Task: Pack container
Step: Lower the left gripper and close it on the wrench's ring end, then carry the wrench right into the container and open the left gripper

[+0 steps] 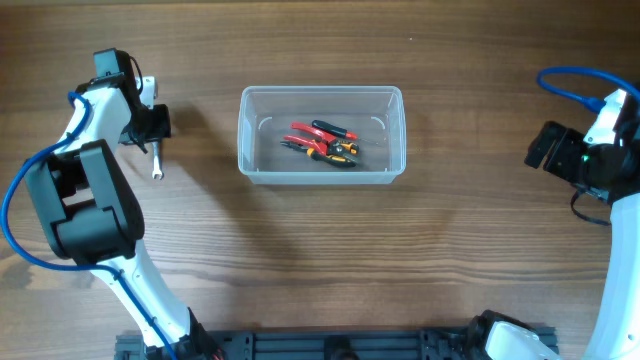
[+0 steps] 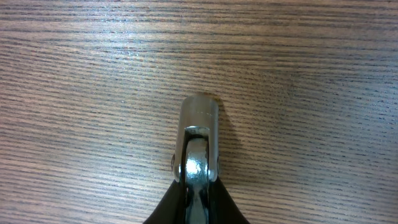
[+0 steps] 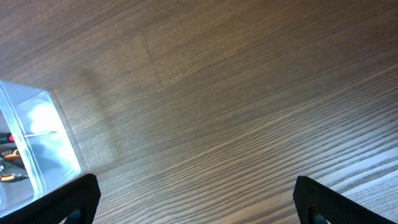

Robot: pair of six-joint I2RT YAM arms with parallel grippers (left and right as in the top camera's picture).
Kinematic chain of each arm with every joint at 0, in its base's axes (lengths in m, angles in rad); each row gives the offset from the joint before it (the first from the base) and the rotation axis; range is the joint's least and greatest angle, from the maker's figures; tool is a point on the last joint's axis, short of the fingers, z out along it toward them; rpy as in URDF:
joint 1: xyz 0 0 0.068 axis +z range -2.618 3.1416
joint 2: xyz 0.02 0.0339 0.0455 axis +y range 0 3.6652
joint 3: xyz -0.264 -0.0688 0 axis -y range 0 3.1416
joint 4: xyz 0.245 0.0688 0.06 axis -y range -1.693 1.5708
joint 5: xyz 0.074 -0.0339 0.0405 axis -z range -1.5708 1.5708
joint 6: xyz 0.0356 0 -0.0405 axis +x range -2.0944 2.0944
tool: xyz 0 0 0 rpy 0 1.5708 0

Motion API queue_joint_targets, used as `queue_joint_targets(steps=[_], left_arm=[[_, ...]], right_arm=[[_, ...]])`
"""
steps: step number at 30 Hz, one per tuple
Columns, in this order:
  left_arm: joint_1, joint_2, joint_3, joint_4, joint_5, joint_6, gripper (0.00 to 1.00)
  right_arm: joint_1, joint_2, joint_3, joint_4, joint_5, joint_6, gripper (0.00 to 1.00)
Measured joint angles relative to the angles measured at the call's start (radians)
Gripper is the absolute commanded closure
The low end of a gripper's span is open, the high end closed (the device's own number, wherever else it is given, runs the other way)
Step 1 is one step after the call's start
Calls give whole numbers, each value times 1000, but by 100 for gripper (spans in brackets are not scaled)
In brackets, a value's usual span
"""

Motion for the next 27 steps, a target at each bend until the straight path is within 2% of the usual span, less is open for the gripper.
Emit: queue_joint_targets(steps=[11,18,23,27], left_arm=[[0,-13,11,4,45,-24,96],[-44,-282,33,-13,149,-52,96],[-180,-481,36,-36,260,-89,96],[-355,-548,37,-45,312,-93,96]], right_arm=[[0,0,0,0,0,0,0],[0,0,0,0,0,0,0],[0,0,0,0,0,0,0],[0,0,0,0,0,0,0]])
